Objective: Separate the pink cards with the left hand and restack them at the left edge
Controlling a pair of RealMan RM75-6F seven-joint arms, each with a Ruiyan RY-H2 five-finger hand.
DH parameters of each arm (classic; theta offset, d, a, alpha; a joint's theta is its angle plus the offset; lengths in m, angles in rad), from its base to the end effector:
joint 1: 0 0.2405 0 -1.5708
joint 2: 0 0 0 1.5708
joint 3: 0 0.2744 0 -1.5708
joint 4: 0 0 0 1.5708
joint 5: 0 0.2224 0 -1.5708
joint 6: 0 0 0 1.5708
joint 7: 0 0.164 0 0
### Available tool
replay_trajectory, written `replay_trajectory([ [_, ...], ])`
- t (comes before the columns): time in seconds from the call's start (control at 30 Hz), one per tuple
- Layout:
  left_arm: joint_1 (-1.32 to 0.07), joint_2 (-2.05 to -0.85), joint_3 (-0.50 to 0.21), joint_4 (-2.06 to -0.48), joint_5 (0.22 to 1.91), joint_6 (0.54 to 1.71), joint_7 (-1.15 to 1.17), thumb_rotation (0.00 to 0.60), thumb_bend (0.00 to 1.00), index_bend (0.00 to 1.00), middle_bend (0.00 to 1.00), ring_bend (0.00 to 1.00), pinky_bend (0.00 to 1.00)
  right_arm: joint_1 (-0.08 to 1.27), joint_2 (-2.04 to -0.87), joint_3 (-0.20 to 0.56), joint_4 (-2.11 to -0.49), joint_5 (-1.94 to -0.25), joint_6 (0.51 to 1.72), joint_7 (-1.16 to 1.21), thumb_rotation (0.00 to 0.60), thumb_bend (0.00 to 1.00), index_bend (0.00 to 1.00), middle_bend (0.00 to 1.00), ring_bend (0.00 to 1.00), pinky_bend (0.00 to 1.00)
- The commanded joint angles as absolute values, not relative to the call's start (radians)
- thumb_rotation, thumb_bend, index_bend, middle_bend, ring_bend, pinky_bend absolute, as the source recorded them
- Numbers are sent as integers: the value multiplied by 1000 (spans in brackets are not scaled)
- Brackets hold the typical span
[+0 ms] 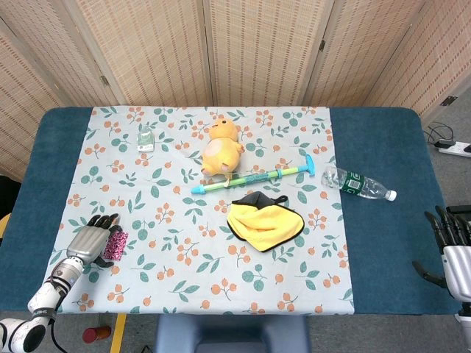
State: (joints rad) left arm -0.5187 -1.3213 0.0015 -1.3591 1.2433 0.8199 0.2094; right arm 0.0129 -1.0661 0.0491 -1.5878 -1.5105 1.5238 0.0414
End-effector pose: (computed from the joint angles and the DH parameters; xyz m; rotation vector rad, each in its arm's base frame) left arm -0.3341 0.3209 0.0259 -1.8869 -0.9955 -0.4346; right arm -0.3504 -0.1792 0.1818 1.3402 -0.8846 0.8571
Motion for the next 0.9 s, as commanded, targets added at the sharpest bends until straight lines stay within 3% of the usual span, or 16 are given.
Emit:
replay_trajectory([
  [0.03, -523, -1324, 0, -1357, 1236, 817, 216, 591, 164, 254, 0, 0, 0, 13, -1067, 49, -1586, -1510, 1524, 43, 600, 231, 0, 0, 0, 0],
  [0.3, -522, -1342, -5, -1335, 1242, 840, 207, 600, 165, 339, 0, 0, 0, 11, -1068, 50, -1585, -1509, 1525, 44, 600, 231, 0, 0, 0, 0],
  [0.9, -490, -1285, -17, -1378, 1240, 909, 162, 600, 164, 329, 0, 0, 0, 16, -1060, 57, -1591, -1512, 1526, 44, 600, 231, 0, 0, 0, 0],
])
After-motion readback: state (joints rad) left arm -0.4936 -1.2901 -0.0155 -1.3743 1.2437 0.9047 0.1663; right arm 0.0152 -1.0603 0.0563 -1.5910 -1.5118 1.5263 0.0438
